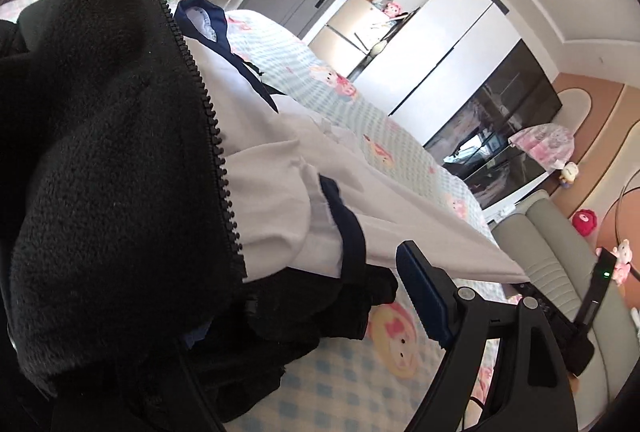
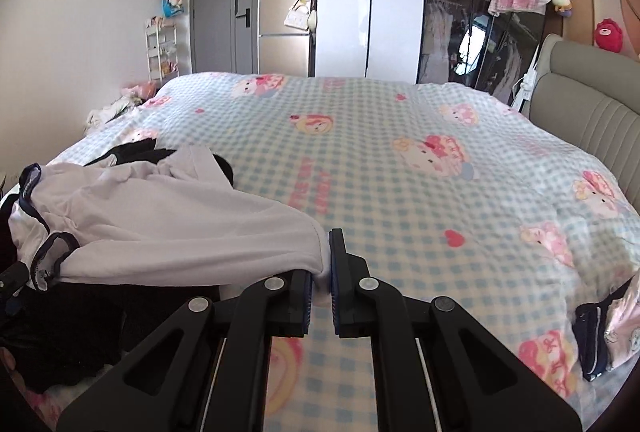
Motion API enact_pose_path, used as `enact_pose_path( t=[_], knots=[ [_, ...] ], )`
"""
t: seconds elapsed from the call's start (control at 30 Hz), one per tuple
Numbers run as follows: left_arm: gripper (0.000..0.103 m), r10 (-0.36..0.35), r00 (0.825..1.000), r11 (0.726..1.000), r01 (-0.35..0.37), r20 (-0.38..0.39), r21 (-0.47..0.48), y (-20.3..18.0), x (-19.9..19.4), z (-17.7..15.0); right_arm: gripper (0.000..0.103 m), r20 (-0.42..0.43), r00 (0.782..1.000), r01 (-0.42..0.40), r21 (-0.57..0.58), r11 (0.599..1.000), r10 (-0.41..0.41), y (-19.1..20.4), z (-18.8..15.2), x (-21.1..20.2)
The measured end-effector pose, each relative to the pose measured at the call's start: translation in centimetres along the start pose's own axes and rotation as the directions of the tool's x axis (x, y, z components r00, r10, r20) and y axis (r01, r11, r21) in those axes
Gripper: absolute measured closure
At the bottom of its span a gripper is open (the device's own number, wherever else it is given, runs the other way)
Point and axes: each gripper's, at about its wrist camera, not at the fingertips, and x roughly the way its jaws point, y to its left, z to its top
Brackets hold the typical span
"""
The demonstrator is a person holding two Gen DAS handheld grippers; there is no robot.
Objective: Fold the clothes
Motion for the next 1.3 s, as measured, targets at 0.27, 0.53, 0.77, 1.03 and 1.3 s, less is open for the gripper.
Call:
enact_pose_path(
  t=[0.27,0.53,0.77,1.03,1.3],
  knots=[
    [0.02,-0.131,0.974,0.988,0.143,-0.186,0.053,-6.4,-1.4,-3.8,0.099,0.059,0.987,0.144,0.125,0.982,-0.153,-12.7,-1.9,-11.6],
    [0.019,0.122,0.933,0.933,0.009,-0.338,0.361,-15.0,3.1,-13.5,0.096,-0.095,0.97,0.242,0.418,0.876,-0.223,-28.7,-8.1,-19.0],
    [0.021,0.338,0.933,0.907,-0.289,-0.12,0.307,-11.6,0.6,-12.8,0.085,-0.261,0.965,0.108,0.293,0.95,-0.029,-22.9,-14.9,-16.8],
    [0.067,0.31,0.901,0.946,-0.262,-0.303,0.191,-6.0,4.3,-12.7,0.078,-0.377,0.912,-0.06,0.271,0.961,0.163,-16.3,-17.3,-13.2],
    [0.095,0.112,0.94,0.95,-0.007,-0.322,0.312,-12.7,3.0,-15.1,0.078,-0.415,0.868,-0.188,0.238,0.953,0.275,-10.4,-18.3,-12.8]
  ],
)
